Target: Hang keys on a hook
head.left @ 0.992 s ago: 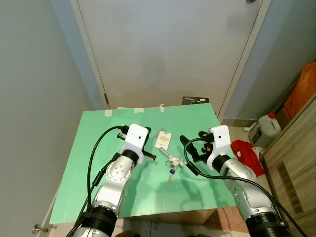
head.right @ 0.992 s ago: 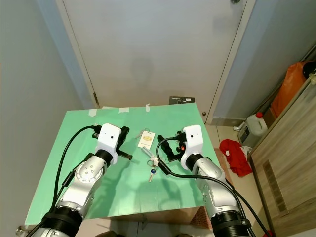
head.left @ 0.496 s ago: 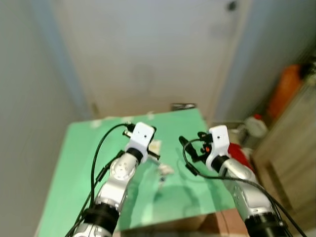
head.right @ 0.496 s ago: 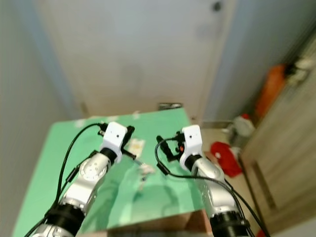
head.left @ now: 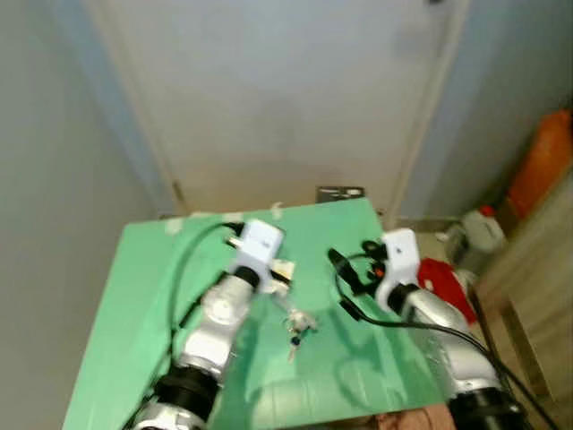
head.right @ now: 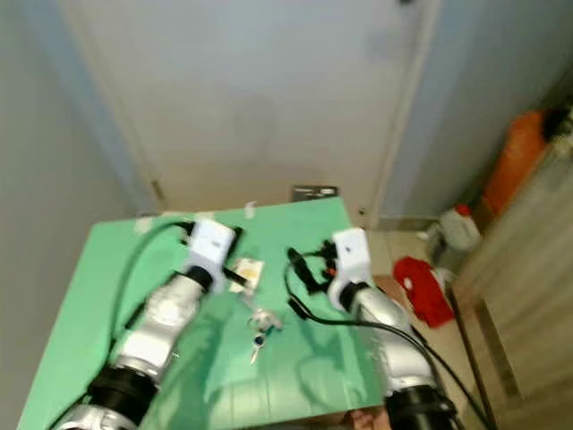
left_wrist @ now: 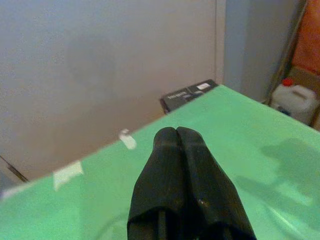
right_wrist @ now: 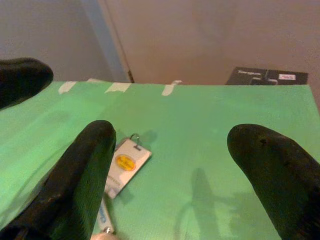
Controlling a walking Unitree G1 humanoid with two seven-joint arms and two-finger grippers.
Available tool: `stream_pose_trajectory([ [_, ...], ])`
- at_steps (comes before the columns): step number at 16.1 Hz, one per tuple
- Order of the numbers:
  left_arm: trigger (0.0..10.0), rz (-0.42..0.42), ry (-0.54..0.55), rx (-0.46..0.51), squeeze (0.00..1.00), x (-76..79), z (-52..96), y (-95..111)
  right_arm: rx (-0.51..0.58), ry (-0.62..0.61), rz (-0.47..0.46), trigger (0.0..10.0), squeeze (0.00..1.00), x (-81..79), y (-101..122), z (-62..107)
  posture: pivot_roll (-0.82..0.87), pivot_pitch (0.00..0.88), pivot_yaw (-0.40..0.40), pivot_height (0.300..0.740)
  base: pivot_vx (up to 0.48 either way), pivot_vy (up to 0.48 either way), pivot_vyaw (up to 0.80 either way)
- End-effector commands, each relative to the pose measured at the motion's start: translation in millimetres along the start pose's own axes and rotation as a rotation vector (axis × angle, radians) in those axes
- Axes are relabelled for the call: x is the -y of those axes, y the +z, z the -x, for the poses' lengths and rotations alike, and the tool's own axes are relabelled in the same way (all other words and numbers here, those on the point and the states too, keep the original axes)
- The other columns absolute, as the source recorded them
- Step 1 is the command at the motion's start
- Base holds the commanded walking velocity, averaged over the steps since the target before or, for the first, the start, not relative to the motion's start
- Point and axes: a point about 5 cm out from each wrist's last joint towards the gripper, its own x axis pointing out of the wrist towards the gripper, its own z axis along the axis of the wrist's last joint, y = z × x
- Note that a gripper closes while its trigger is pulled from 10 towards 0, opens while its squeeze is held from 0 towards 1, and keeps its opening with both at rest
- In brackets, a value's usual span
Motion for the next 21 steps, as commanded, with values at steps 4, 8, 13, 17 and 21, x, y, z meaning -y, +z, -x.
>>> stream_pose_trajectory([
  [4, 10.0, 0.000, -0.067, -0.111, 0.00, -11.9, -12.8, -11, 0.002, 0.025, 0.006, 10.0, 0.00, -1.0, 2, 4.4, -0.05, 0.000, 0.024, 0.740, 0.000, 0.000, 0.00],
  [8, 10.0, 0.015, -0.050, -0.120, 1.00, -22.0, -25.3, -3, -0.004, 0.011, 0.009, 10.0, 0.00, 2.1, 1, 9.2, -0.08, 0.000, 0.036, 0.740, 0.000, 0.000, 0.00],
  [13, 10.0, 0.036, -0.096, -0.165, 1.00, -18.5, -27.5, -8, -0.005, 0.008, -0.002, 10.0, 0.00, 1.1, -2, 15.1, -0.09, 0.000, 0.050, 0.740, 0.000, 0.000, 0.00],
  [17, 10.0, 0.088, -0.101, -0.213, 1.00, -18.0, -25.3, -20, -0.074, 0.101, 0.018, 10.0, 0.00, 3.0, -8, 34.2, -0.10, 0.000, 0.041, 0.740, 0.000, 0.000, 0.00],
  [21, 10.0, 0.116, -0.185, -0.229, 1.00, -4.4, -27.3, -22, -0.142, 0.125, 0.055, 10.0, 0.00, 13.0, -12, 55.8, -0.13, 0.005, 0.032, 0.740, 0.000, 0.000, 0.00],
])
